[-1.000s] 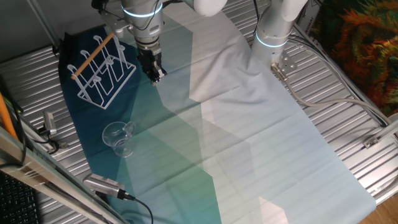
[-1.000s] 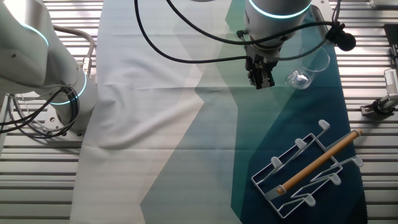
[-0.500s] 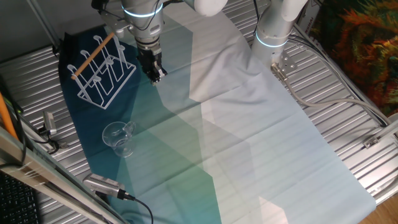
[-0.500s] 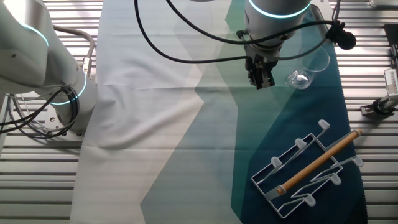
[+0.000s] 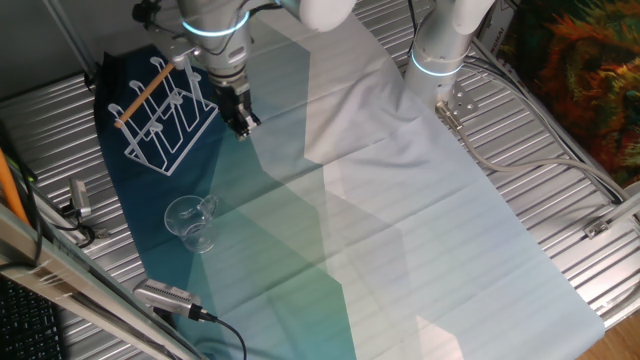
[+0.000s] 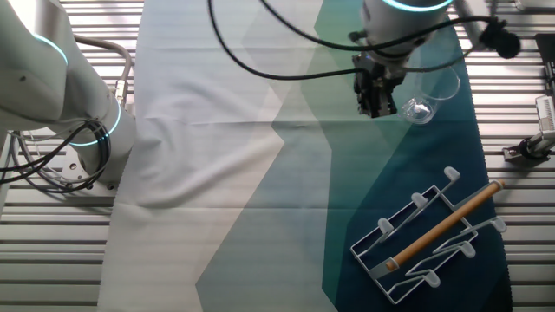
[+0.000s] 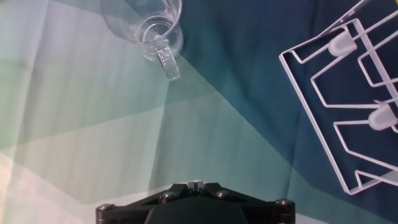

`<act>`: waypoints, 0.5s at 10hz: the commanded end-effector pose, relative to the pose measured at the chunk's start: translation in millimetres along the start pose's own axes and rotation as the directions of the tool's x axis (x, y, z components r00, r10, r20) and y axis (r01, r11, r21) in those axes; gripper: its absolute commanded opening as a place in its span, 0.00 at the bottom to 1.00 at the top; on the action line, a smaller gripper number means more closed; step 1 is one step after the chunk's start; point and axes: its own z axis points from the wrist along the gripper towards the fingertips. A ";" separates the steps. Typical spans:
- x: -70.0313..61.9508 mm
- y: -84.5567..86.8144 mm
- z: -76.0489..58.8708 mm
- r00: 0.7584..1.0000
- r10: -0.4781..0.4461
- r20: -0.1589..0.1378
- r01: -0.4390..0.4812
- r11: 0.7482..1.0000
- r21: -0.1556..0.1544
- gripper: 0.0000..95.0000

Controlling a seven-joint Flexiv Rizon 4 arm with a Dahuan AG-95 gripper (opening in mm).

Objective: Put the cup on the cup rack

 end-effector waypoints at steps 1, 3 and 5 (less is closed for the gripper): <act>-3.4 -0.4 1.5 1.000 -0.011 -0.004 0.011 1.000 0.001 0.00; -12.1 -1.7 4.2 1.000 -0.029 -0.002 0.029 1.000 -0.008 0.00; -25.3 -3.2 8.7 0.998 -0.060 0.001 0.060 0.998 -0.012 0.00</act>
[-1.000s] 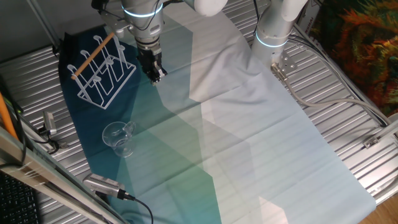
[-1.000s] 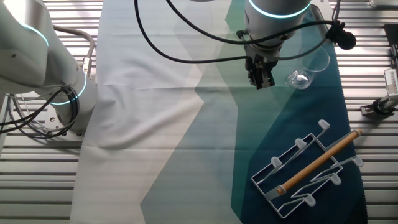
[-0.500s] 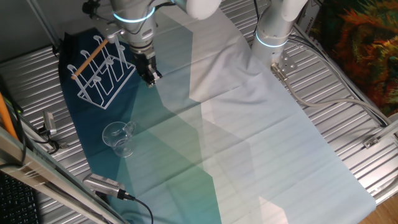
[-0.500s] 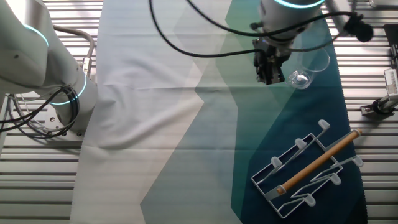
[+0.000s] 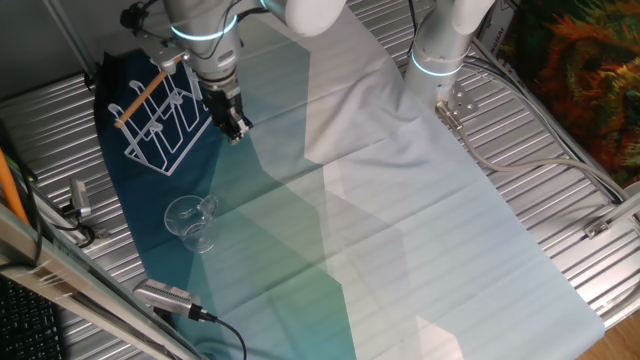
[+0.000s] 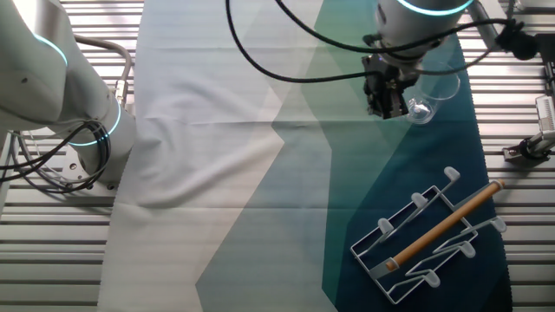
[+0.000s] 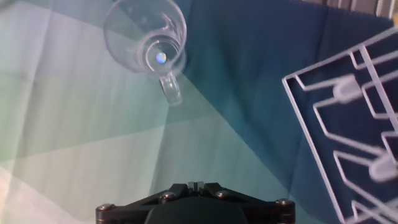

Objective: Put the cup on the cup rack

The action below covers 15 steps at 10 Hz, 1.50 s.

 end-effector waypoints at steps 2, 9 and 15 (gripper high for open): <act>-18.7 2.4 2.0 0.998 -0.063 0.010 0.063 0.998 -0.013 0.00; -51.5 24.1 4.9 0.949 -0.313 0.024 0.313 0.950 0.000 0.00; -67.8 21.5 20.9 0.917 -0.396 0.036 0.396 0.918 0.010 0.00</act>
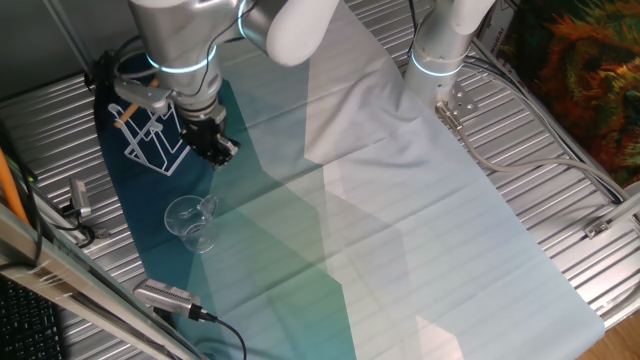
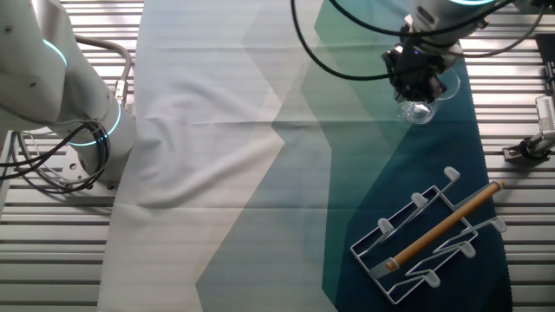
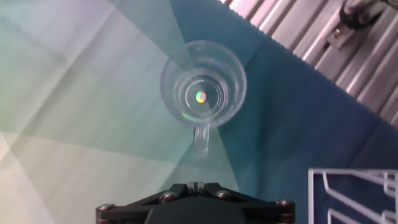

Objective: Put the cup on the cup rack

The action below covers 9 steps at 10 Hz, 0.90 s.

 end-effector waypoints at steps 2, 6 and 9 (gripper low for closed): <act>-13.3 -2.6 3.9 1.000 -0.005 0.010 0.005 1.000 0.004 0.00; -14.7 -6.5 14.4 0.999 -0.015 0.043 0.015 1.000 0.015 0.00; -15.2 -8.2 19.8 0.996 -0.024 0.090 0.023 1.000 0.022 0.00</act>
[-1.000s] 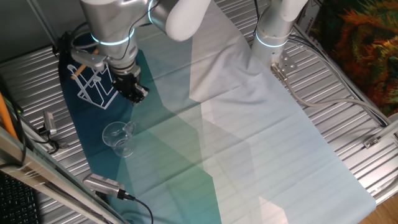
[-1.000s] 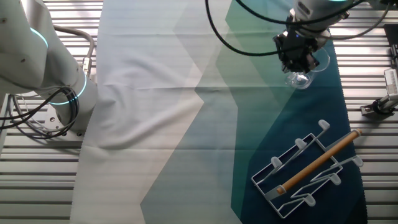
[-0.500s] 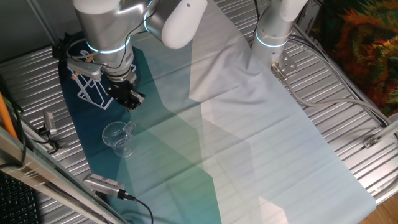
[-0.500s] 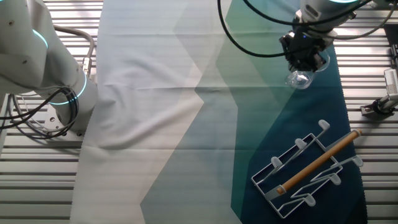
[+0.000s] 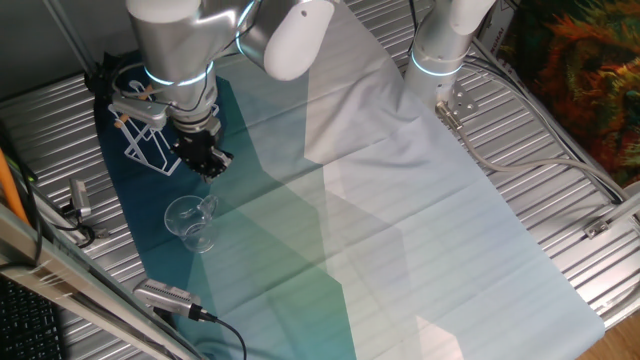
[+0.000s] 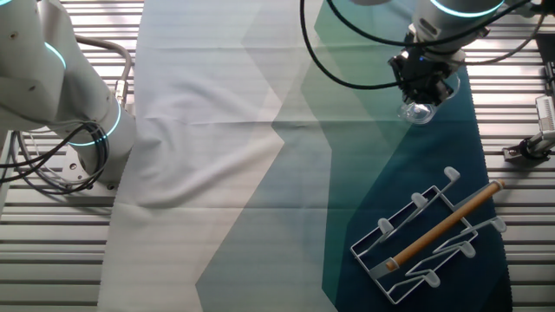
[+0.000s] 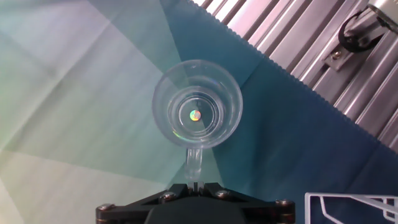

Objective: Put the cup on the cup rack

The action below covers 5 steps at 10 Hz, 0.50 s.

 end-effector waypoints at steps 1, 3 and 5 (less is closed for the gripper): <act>-3.8 -2.5 6.1 0.998 -0.002 0.060 0.001 1.000 0.008 0.00; -11.8 -3.8 9.8 0.997 0.000 0.083 0.000 1.000 0.004 0.00; -16.9 -4.5 12.4 0.994 -0.001 0.111 0.002 1.000 -0.008 0.00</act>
